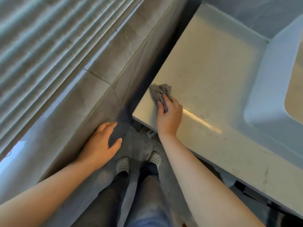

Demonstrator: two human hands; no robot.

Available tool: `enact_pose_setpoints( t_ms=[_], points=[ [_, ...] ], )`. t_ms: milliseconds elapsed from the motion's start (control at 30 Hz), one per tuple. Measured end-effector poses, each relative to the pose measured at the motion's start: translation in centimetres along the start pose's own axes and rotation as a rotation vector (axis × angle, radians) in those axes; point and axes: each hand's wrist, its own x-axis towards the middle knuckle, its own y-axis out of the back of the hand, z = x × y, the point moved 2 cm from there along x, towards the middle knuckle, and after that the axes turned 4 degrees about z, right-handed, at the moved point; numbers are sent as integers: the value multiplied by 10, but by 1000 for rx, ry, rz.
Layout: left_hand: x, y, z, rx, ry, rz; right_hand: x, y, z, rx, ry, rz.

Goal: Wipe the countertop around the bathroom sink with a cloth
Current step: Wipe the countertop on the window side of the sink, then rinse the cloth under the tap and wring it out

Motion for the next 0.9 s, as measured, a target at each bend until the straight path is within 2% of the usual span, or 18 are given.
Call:
enact_pose_setpoints(
  t_ms=[100, 200, 267, 333, 433, 533, 733, 900],
  points=[
    [-13, 4, -9, 6, 24, -38, -15, -8, -16, 29, 86, -172],
    [-23, 7, -16, 17, 12, -89, -24, 1, -25, 103, 89, -378],
    [-26, 10, -19, 19, 10, -120, -29, 17, -28, 157, 20, -519],
    [-28, 13, -18, 13, 22, -147, -30, 41, -29, 204, -116, -565],
    [-27, 16, -9, 10, 29, -191, -28, 86, -27, 320, -305, -468],
    [-22, 18, 14, 9, -40, -237, -27, 131, -25, 401, -419, -342],
    [-8, 21, 93, 42, -242, -261, -34, 221, -15, 438, -513, -187],
    [-2, 6, 181, 60, -426, -351, -38, 293, 4, 452, -504, -99]
  ],
)
